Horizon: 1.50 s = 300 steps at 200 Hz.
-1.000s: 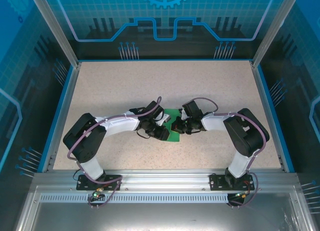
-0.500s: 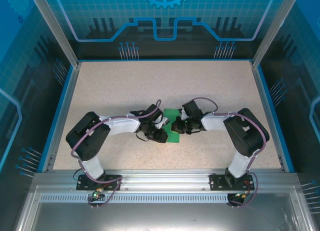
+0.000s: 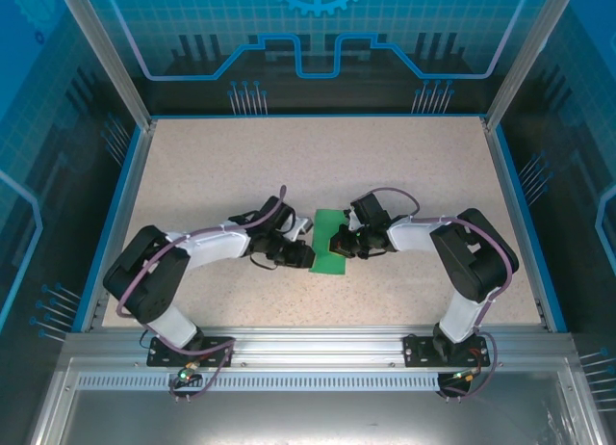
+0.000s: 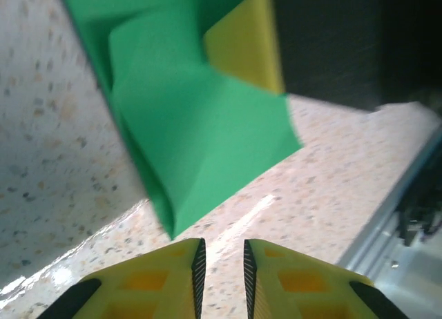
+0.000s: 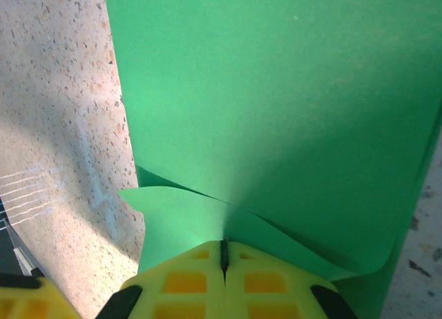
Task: Fold a paper plane with a square sheet of paper (fold left side to right side)
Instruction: Fold the triangle a second time at the center of the table.
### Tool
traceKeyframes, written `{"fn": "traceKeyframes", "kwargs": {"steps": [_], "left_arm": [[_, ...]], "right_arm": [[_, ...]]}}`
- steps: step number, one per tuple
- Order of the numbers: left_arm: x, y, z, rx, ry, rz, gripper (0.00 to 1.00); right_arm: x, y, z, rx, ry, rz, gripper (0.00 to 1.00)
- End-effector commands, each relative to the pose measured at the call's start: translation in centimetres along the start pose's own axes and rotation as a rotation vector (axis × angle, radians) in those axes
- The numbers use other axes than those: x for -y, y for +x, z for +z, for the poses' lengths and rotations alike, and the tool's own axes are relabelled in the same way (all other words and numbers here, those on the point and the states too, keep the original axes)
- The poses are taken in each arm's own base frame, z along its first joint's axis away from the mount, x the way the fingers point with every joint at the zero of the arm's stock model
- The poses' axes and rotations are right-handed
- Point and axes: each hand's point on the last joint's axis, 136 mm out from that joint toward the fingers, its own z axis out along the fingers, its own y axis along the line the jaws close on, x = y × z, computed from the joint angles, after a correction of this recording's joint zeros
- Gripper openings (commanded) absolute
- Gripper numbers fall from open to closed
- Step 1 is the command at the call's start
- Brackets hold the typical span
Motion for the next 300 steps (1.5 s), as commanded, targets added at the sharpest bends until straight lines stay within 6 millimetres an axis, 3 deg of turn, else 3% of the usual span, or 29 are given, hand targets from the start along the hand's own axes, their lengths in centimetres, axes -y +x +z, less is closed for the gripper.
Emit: {"fn": "traceKeyframes", "kwargs": {"steps": [1, 42, 86, 121, 170, 204, 209, 223, 300], "left_arm": [[2.3, -0.7, -0.7, 0.007, 0.127, -0.002, 0.26], [1.3, -0.7, 1.5, -0.047, 0.138, -0.045, 0.27], [-1.1, -0.4, 3.2, -0.065, 0.068, -0.095, 0.26], [-3.4, 0.8, 4.1, -0.088, -0.009, -0.151, 0.19], [-4.9, 2.6, 4.3, -0.115, -0.052, -0.177, 0.16], [-5.4, 3.0, 4.3, -0.122, -0.073, -0.181, 0.15], [-5.4, 3.1, 4.3, -0.122, -0.077, -0.18, 0.15], [-5.5, 3.0, 4.2, -0.119, -0.082, -0.18, 0.15], [-6.0, 3.1, 4.2, -0.129, -0.115, -0.194, 0.14]], "right_arm": [[2.0, 1.3, 0.4, -0.05, 0.077, 0.025, 0.0], [1.9, 1.3, 0.4, -0.053, 0.073, 0.024, 0.0], [1.6, 1.3, 0.3, -0.056, 0.064, 0.018, 0.0], [1.1, 1.1, -0.2, -0.047, 0.047, -0.012, 0.0], [-1.3, 1.4, -1.7, -0.07, 0.003, -0.125, 0.0], [-1.7, 3.3, -1.2, -0.147, 0.027, -0.187, 0.0], [-2.9, 2.7, -1.2, -0.135, 0.009, -0.206, 0.0], [-3.3, 2.9, -0.8, -0.148, 0.009, -0.218, 0.0], [-2.6, 3.6, 0.5, -0.204, 0.068, -0.242, 0.0]]}}
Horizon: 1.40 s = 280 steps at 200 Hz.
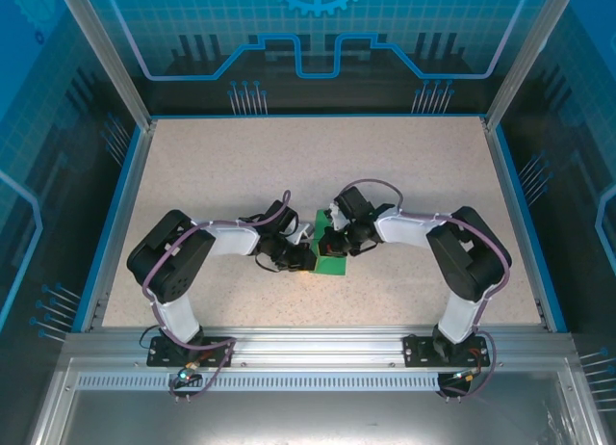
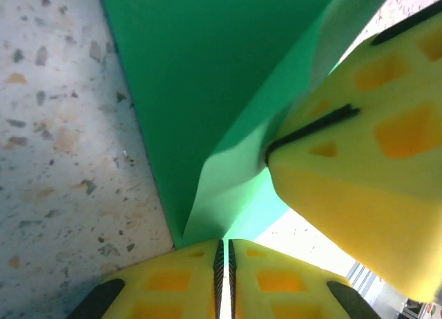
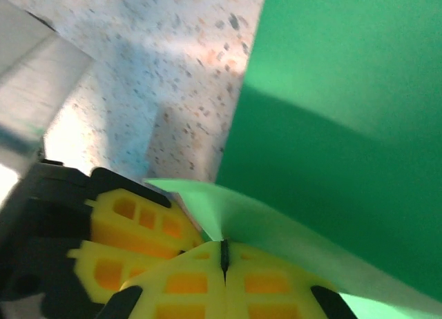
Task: Fold a paper plane with a square sheet of paper (fold left side to right side)
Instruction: Fold the triangle a second time at the center of the table.
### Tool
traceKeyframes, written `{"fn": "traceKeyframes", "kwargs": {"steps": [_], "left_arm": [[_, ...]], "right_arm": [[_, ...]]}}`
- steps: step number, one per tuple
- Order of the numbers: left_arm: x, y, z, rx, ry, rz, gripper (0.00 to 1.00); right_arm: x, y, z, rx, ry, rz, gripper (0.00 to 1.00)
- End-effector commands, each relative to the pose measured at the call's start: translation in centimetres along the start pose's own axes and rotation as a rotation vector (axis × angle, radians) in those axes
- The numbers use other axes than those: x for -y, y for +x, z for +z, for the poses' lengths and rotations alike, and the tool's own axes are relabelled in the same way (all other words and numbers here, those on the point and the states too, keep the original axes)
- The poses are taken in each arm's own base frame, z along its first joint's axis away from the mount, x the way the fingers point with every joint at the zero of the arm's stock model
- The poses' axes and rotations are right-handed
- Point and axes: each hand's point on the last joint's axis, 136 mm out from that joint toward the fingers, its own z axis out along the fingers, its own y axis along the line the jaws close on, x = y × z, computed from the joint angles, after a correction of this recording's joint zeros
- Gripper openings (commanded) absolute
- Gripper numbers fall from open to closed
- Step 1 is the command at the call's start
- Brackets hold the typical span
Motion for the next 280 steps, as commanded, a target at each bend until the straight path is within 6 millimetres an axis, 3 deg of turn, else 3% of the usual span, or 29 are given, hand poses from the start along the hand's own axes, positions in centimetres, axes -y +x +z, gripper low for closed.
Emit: {"fn": "traceKeyframes", "kwargs": {"steps": [1, 46, 120, 198, 280], "left_arm": [[-3.6, 1.5, 0.4, -0.034, -0.137, -0.072, 0.14], [-4.2, 1.7, 0.6, -0.048, -0.161, -0.094, 0.13], [-4.8, 2.1, 0.8, -0.065, -0.17, -0.109, 0.13], [-5.6, 2.4, 1.2, -0.07, -0.183, -0.125, 0.13], [-5.7, 2.4, 1.1, -0.069, -0.182, -0.128, 0.13]], "right_arm": [[0.3, 1.2, 0.5, -0.055, 0.024, -0.013, 0.0], [1.8, 2.0, 0.9, -0.09, 0.079, -0.007, 0.0], [3.3, 0.8, 0.7, -0.108, 0.123, 0.012, 0.0], [5.3, -0.7, -1.2, -0.084, 0.141, 0.04, 0.0], [9.1, -2.0, -3.4, -0.067, 0.203, 0.092, 0.0]]}}
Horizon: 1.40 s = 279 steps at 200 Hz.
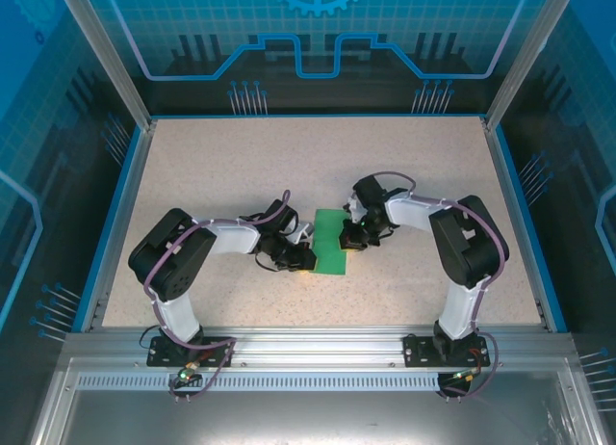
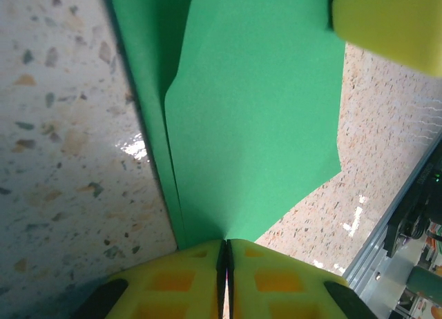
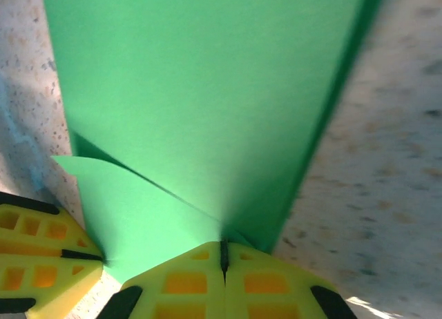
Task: Fold a paper plane with a square sheet of paper (fold left side to right side)
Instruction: Fold the triangle a second time at the center of the table.
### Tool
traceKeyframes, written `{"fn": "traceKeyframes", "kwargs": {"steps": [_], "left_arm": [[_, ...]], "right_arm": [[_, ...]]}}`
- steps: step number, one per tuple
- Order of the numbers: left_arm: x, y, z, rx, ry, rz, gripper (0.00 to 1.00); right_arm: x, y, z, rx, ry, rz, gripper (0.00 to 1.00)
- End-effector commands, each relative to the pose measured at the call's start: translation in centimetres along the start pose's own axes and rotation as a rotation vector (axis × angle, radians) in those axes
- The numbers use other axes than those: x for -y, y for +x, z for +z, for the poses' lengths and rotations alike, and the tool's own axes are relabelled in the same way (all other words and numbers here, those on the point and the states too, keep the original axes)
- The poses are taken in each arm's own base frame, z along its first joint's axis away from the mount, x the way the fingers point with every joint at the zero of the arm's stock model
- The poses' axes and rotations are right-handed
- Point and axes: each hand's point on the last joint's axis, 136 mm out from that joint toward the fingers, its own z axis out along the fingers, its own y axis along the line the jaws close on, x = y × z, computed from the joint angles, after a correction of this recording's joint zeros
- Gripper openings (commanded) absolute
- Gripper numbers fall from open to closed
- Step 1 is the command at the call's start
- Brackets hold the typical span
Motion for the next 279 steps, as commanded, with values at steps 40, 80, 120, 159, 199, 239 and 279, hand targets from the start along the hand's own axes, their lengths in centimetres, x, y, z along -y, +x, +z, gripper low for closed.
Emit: {"fn": "traceKeyframes", "kwargs": {"steps": [40, 80, 120, 159, 199, 239, 279], "left_arm": [[-4.8, 1.9, 0.9, -0.038, -0.166, -0.099, 0.13], [-4.4, 1.5, 0.6, -0.026, -0.162, -0.09, 0.14], [-4.1, 1.3, 0.4, -0.02, -0.159, -0.086, 0.14], [-3.6, 0.9, 0.2, -0.016, -0.15, -0.076, 0.14], [-1.5, -0.1, -0.8, 0.007, -0.101, -0.048, 0.15], [1.7, -1.7, -2.1, 0.039, -0.022, -0.013, 0.16], [2.9, -3.0, -1.5, 0.026, 0.026, -0.007, 0.16]], "right_arm": [[1.0, -1.6, -2.9, 0.074, 0.028, -0.013, 0.0], [-3.1, 0.1, -3.6, 0.067, -0.104, -0.093, 0.0], [-5.0, 1.5, -1.7, 0.025, -0.162, -0.11, 0.0], [-3.3, 1.1, 0.3, -0.034, -0.083, -0.082, 0.0], [-1.6, 1.0, 1.3, -0.077, -0.021, -0.025, 0.0], [-0.9, 1.7, 1.6, -0.102, -0.002, -0.009, 0.0], [-0.9, 1.9, 1.6, -0.105, -0.003, -0.009, 0.0]]}}
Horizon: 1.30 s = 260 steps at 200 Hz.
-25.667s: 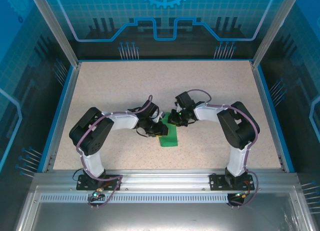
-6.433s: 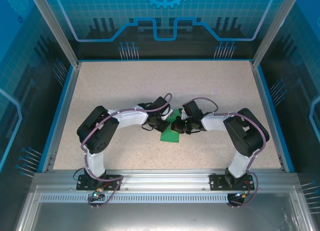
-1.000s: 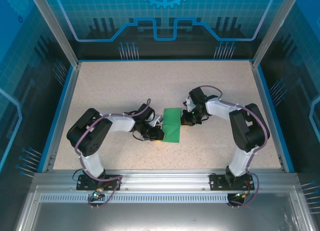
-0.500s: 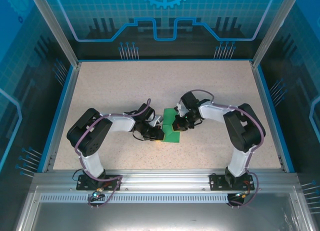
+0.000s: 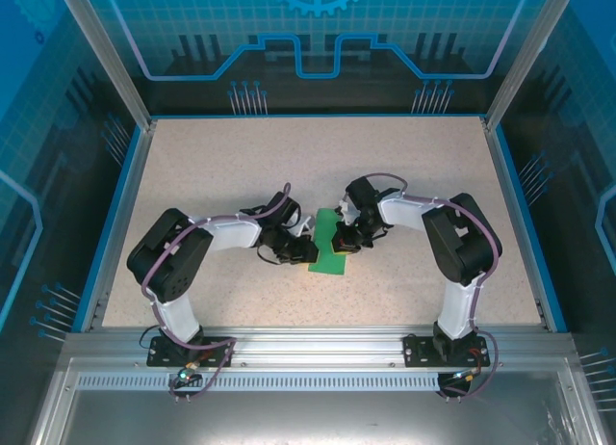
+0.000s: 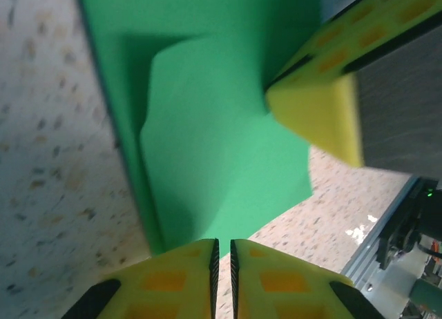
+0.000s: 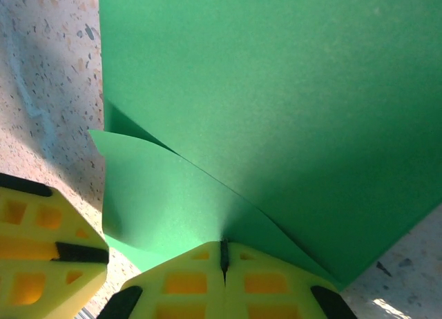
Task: Fold a paper plane with a square sheet of paper (fold left side to right side)
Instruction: Fold the triangle a second time at the center of the table.
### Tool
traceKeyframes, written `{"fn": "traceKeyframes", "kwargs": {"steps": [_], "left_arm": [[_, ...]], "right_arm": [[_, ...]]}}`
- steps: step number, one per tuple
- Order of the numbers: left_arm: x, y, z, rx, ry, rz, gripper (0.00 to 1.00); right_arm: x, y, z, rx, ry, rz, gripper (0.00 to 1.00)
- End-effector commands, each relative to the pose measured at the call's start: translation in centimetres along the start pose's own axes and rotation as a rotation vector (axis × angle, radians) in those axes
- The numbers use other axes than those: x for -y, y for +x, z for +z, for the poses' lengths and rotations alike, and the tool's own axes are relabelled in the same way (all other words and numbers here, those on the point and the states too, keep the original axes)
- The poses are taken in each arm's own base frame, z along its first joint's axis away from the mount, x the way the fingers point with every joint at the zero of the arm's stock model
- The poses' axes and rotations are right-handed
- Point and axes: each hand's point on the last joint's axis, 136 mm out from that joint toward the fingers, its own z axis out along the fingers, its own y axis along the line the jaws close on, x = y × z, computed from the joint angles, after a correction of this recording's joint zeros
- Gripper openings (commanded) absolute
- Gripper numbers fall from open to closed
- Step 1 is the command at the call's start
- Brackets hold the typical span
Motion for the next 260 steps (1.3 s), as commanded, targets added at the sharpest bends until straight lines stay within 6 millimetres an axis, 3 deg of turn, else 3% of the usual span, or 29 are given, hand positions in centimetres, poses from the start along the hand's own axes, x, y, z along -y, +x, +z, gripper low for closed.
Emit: {"fn": "traceKeyframes", "kwargs": {"steps": [1, 51, 101, 260], "left_arm": [[1.2, -1.1, -0.3, -0.004, 0.04, -0.013, 0.16], [1.4, -1.8, 1.1, -0.042, 0.066, -0.012, 0.15], [1.4, -1.2, 1.6, -0.068, 0.081, -0.003, 0.15], [-2.2, 1.5, 2.0, -0.17, -0.077, 0.012, 0.15]], "right_arm": [[1.5, 1.0, 0.3, -0.042, 0.049, 0.046, 0.0], [1.5, 1.0, 0.3, -0.041, 0.049, 0.047, 0.0], [1.7, 1.1, 0.4, -0.047, 0.06, 0.052, 0.0], [2.9, 1.6, 0.7, -0.074, 0.114, 0.075, 0.0]]}}
